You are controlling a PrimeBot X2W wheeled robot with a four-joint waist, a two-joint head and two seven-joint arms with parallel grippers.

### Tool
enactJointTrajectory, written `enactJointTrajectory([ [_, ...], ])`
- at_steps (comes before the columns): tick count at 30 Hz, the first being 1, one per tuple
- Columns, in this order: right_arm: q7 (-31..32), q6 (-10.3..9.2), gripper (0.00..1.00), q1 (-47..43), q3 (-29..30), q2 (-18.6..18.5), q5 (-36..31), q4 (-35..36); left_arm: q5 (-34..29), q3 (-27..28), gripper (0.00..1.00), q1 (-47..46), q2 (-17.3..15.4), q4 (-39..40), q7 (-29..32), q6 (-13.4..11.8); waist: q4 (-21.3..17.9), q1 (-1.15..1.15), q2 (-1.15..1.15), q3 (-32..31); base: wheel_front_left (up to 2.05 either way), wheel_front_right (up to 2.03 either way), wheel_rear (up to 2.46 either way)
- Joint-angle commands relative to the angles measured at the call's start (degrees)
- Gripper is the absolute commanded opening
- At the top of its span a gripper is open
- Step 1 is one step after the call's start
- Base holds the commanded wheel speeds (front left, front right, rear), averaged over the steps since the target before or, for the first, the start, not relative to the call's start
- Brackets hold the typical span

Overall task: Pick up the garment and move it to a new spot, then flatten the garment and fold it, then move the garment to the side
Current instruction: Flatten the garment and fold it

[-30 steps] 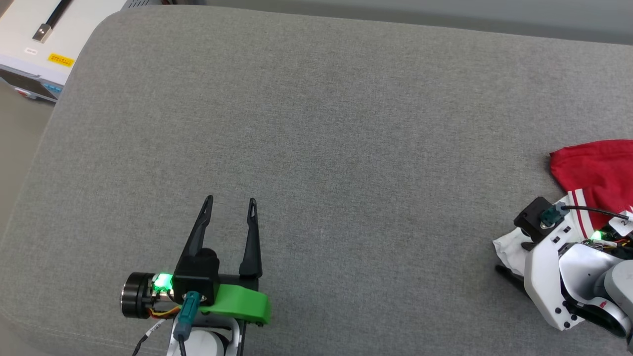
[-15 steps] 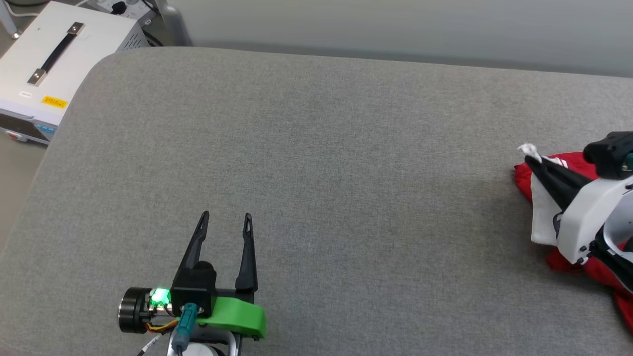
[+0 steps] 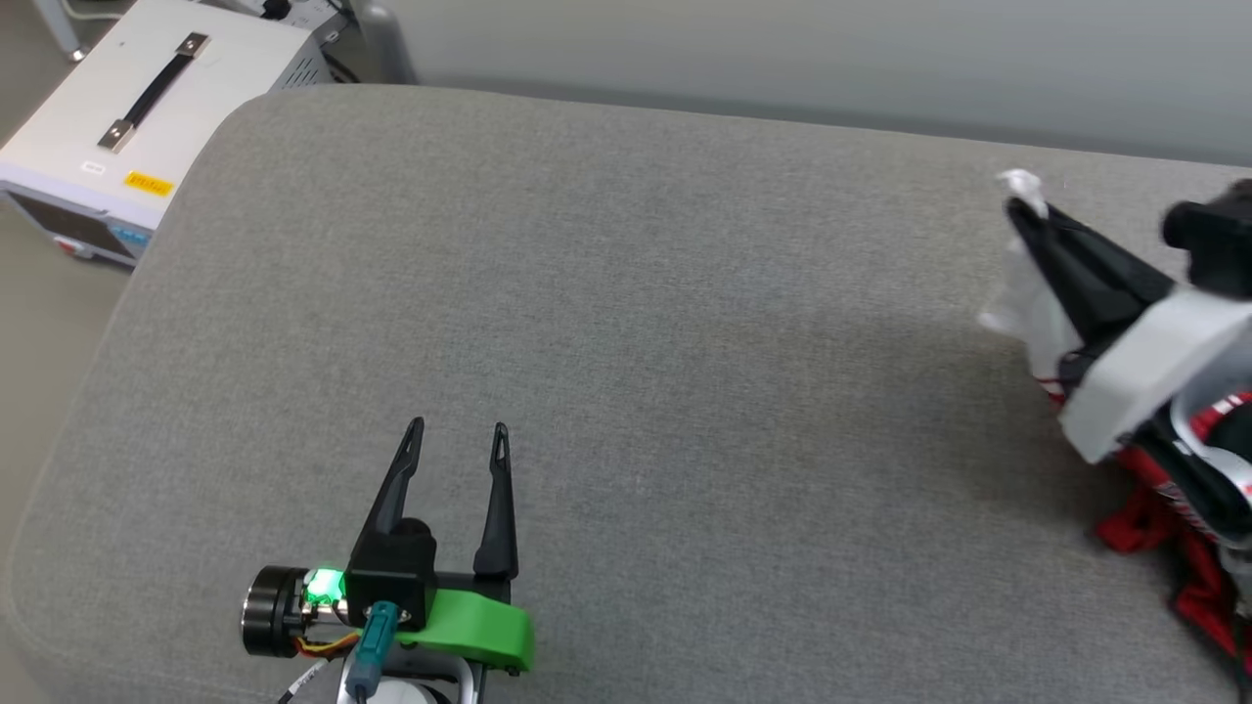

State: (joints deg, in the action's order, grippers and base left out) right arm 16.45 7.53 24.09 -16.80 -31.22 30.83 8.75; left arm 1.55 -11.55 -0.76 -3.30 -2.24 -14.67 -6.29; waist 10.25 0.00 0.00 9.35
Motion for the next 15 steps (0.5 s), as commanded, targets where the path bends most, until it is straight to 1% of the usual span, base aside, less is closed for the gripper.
enactJointTrajectory([
  [1, 0.49, -0.04, 0.00, 2.58, -1.67, 0.99, -0.51, -0.27, -0.08, -0.23, 1.00, -0.88, 0.09, 0.25, -0.33, -0.02, 1.69, 0.00, 0.00, 1.58, 0.00, 0.00, 0.00],
  [6, 1.35, -0.04, 0.00, 10.17, -9.97, 3.96, -0.48, -5.16, 0.41, -0.84, 1.00, -2.14, 0.24, 0.49, -0.33, -0.49, 3.75, 0.00, 0.00, 4.01, 0.00, 0.00, 0.00],
  [10, 1.46, -0.04, 0.00, 17.05, -19.41, 6.97, -0.52, -12.05, 0.95, -1.44, 1.00, -3.25, 0.32, 0.50, -0.33, -0.89, 5.28, 0.00, 0.00, 5.96, 0.00, 0.00, 0.00],
  [15, 0.14, -0.04, 0.00, 23.61, -31.46, 12.07, 0.50, -22.29, 1.78, -2.33, 1.00, -4.56, 0.39, 0.48, -0.33, -1.64, 6.78, 0.00, 0.00, 8.09, 0.00, 0.00, 0.00],
])
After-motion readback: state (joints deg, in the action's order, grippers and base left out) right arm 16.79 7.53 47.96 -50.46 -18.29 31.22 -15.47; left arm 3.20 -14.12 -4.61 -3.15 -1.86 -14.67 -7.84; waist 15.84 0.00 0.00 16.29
